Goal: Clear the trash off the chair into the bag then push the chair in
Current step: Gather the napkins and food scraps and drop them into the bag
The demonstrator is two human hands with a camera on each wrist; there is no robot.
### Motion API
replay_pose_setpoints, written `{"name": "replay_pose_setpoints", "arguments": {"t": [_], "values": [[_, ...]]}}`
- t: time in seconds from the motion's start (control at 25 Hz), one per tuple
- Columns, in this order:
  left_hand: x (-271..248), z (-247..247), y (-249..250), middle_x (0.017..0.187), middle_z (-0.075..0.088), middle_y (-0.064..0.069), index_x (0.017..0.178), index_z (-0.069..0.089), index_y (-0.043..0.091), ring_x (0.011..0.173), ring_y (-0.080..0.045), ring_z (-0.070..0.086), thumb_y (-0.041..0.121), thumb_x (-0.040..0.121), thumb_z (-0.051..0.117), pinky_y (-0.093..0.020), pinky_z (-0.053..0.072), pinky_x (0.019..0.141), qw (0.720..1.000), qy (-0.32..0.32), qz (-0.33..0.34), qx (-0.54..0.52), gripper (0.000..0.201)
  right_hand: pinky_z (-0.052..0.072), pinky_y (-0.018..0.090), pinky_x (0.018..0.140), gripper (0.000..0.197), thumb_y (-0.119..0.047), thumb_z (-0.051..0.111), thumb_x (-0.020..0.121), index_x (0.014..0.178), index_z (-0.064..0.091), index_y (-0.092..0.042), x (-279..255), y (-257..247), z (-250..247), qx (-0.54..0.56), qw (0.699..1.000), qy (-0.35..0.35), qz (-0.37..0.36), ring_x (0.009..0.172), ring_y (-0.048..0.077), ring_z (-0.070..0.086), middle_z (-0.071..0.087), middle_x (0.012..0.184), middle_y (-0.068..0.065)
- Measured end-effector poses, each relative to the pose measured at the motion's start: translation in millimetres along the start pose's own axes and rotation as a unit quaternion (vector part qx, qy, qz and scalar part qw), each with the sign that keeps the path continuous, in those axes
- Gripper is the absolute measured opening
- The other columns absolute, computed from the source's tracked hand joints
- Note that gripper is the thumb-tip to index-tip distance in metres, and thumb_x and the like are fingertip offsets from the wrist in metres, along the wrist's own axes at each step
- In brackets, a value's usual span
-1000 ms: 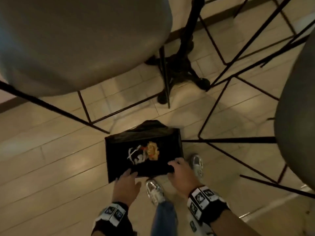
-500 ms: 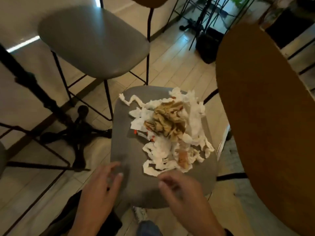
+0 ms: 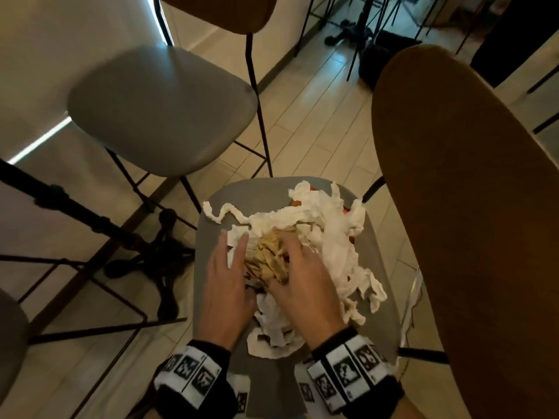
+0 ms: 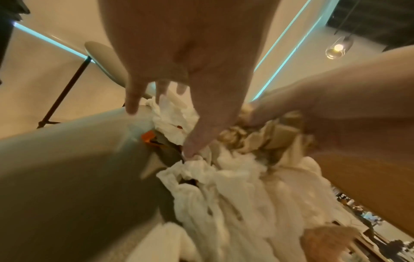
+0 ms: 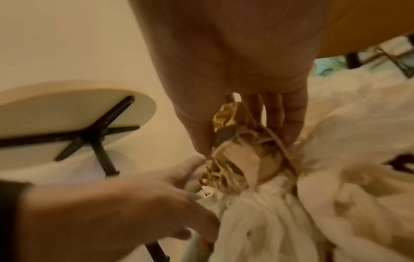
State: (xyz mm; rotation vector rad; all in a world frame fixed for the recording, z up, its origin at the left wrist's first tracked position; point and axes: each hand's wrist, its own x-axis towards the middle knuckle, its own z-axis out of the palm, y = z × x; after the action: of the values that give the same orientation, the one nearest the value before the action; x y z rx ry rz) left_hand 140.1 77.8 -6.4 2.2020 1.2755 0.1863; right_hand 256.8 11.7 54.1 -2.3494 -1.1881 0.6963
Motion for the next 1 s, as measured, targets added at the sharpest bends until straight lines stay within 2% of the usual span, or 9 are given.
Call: {"name": "replay_pose_setpoints", "arguments": {"t": [0.16,0.24,0.32,0.4,0.48,0.56,0.68,0.8,1.0], "values": [[13.2,6.9,-9.8,0.147,0.033,-0.004,0.129,0.043,0.032,0.127,-0.026,0.037,0.016,0.077,0.067,-0.037,0.041,0.098,0.999,-0.035,0.029,0.026,0.059,0.057,0.028,0.084,0.056,-0.021,0.075,0.078,0.116,0.044,-0.049,-31.9,18.7,-38.9,0.228,0.973,0.018,0.044,0.106,0.001,0.058,0.058,0.119,-0.018],[15.7,5.8,-13.1,0.121,0.052,-0.003,0.113,0.056,0.026,0.107,-0.024,0.051,0.015,0.081,0.061,-0.030,0.043,0.080,0.999,-0.016,0.027,0.002,0.035,0.060,0.034,0.080,0.059,-0.014,0.077,0.075,0.110,0.048,-0.051,-48.4,28.4,-61.4,0.292,0.954,0.019,0.069,0.106,0.006,0.060,0.058,0.119,-0.016],[18.3,3.1,-14.5,0.102,0.058,0.000,0.101,0.060,0.023,0.092,-0.019,0.055,0.010,0.082,0.058,-0.030,0.045,0.073,0.998,0.006,0.036,-0.045,0.023,0.060,0.041,0.080,0.062,-0.008,0.079,0.072,0.104,0.050,-0.052,-58.0,42.4,-76.6,0.298,0.950,-0.001,0.098,0.108,0.014,0.059,0.054,0.123,-0.013],[18.6,0.1,-14.4,0.098,0.059,0.003,0.097,0.059,0.022,0.087,-0.015,0.056,0.007,0.082,0.060,-0.030,0.048,0.073,0.996,0.033,0.039,-0.066,0.022,0.055,0.037,0.084,0.062,-0.008,0.080,0.069,0.101,0.052,-0.052,-55.7,53.0,-84.1,0.251,0.960,-0.060,0.112,0.115,0.019,0.054,0.044,0.131,-0.011],[14.0,-3.6,-13.7,0.101,0.058,0.006,0.101,0.056,0.026,0.088,-0.011,0.055,0.007,0.082,0.061,-0.026,0.048,0.073,0.995,0.049,0.034,-0.083,0.027,0.049,0.031,0.093,0.063,-0.011,0.082,0.065,0.102,0.054,-0.053,-44.3,60.8,-78.6,0.191,0.966,-0.142,0.101,0.132,0.016,0.033,0.022,0.143,-0.018],[9.3,-4.0,-11.7,0.108,0.053,0.007,0.119,0.048,0.033,0.094,-0.010,0.052,0.007,0.083,0.059,-0.025,0.045,0.077,0.995,0.026,0.029,-0.092,0.045,0.041,0.035,0.107,0.066,-0.014,0.083,0.062,0.107,0.055,-0.054,-26.5,64.4,-63.4,0.148,0.962,-0.214,0.081,0.133,0.010,0.020,0.004,0.149,-0.022],[6.6,3.8,-9.9,0.100,0.038,0.006,0.136,0.034,0.040,0.088,-0.013,0.048,0.011,0.087,0.053,-0.016,0.033,0.067,0.998,-0.032,0.046,-0.021,0.060,0.050,0.032,0.096,0.061,-0.019,0.083,0.060,0.106,0.058,-0.049,-5.6,64.2,-40.7,0.115,0.963,-0.227,0.092,0.119,0.015,0.047,0.035,0.131,-0.006],[5.7,6.4,-10.3,0.097,0.041,0.007,0.117,0.059,0.029,0.086,-0.014,0.051,0.008,0.084,0.057,-0.015,0.037,0.066,0.998,0.009,0.020,-0.058,0.040,0.048,0.015,0.077,0.054,-0.019,0.082,0.062,0.105,0.062,-0.044,-7.8,64.6,-40.5,0.111,0.977,-0.168,0.072,0.103,0.012,0.055,0.046,0.109,-0.009],[-4.5,-18.7,4.3,0.101,0.045,0.009,0.097,0.063,0.029,0.086,-0.001,0.048,0.020,0.084,0.064,-0.006,0.038,0.069,0.983,0.125,0.004,-0.138,0.016,0.056,0.023,0.080,0.050,-0.016,0.083,0.066,0.102,0.066,-0.047,-45.2,42.6,-88.1,0.179,0.977,-0.107,0.050,0.101,0.001,0.059,0.049,0.112,-0.023]]}}
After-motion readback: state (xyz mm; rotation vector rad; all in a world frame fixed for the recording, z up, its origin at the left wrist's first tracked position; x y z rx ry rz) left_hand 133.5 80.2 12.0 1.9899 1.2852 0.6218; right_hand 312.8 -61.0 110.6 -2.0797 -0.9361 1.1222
